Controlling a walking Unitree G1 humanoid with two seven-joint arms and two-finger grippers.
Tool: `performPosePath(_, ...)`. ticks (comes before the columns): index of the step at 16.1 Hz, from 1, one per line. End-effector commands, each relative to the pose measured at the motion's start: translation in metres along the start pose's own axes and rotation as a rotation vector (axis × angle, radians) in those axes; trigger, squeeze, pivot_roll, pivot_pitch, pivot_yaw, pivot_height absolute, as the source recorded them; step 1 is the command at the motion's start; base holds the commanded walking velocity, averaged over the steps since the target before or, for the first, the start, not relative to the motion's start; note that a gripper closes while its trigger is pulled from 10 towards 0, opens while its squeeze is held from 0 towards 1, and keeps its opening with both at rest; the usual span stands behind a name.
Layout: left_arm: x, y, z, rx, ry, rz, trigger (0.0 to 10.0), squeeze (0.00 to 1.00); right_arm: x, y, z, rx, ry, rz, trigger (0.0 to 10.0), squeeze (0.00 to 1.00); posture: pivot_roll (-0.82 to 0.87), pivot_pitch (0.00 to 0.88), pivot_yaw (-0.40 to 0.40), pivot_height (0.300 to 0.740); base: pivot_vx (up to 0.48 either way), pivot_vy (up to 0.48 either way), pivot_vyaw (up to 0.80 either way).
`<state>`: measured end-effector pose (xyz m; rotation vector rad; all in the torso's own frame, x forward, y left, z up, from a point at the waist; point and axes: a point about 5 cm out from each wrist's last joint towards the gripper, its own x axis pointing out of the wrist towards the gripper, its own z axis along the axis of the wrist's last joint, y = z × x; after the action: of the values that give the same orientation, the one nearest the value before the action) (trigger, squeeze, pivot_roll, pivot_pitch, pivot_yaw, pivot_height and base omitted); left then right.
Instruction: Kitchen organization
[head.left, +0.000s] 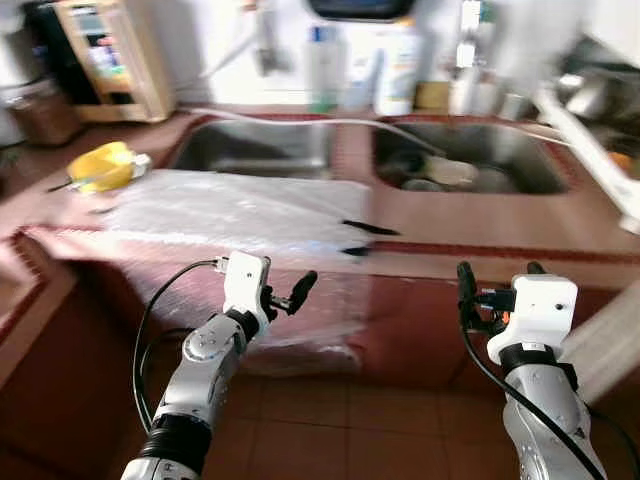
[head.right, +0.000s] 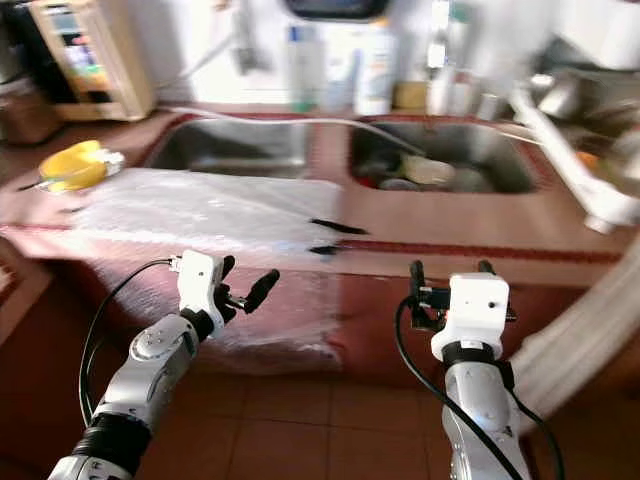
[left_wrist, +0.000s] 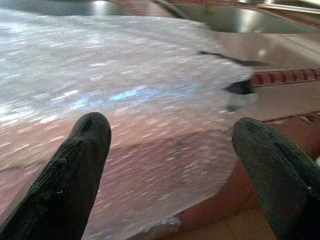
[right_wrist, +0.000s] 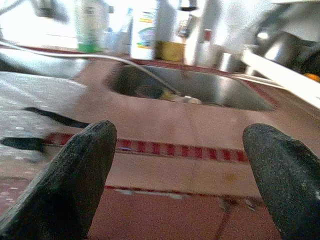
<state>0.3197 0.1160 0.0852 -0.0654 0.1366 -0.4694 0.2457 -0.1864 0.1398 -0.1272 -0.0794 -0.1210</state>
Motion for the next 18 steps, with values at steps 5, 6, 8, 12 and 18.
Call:
performPosePath(5, 0.0009, 0.0016, -0.0011, 0.003, 0.009, 0.007, 10.0, 0.00, -0.0008, 0.0018, 0.0008, 0.007, -0.007, -0.001, 10.0, 0.00, -0.08, 0.000, 0.063, 0.740, 0.000, 0.049, 0.00)
performPosePath(6, 0.0010, 0.0013, -0.0015, 0.003, 0.012, 0.006, 10.0, 0.00, -0.0008, 0.0019, 0.0007, 0.007, -0.007, -0.001, 10.0, 0.00, -0.08, 0.000, 0.063, 0.740, 0.000, 0.386, 0.00)
performPosePath(8, 0.0011, 0.0011, -0.0018, 0.005, 0.015, 0.005, 10.0, 0.00, -0.0007, 0.0022, 0.0003, 0.007, -0.006, 0.001, 10.0, 0.00, -0.08, 0.000, 0.063, 0.740, 0.000, 0.480, 0.00)
performPosePath(12, 0.0010, -0.0005, -0.0037, 0.005, 0.020, -0.006, 10.0, 0.00, -0.0006, 0.0024, 0.0004, 0.005, -0.006, -0.002, 10.0, 0.00, -0.09, 0.000, 0.064, 0.740, 0.000, 0.480, 0.00)
performPosePath(18, 0.0007, -0.0020, -0.0047, 0.008, 0.027, -0.014, 10.0, 0.00, -0.0005, 0.0029, 0.0003, 0.008, -0.006, -0.004, 10.0, 0.00, -0.09, 0.000, 0.066, 0.740, 0.000, 0.296, 0.00)
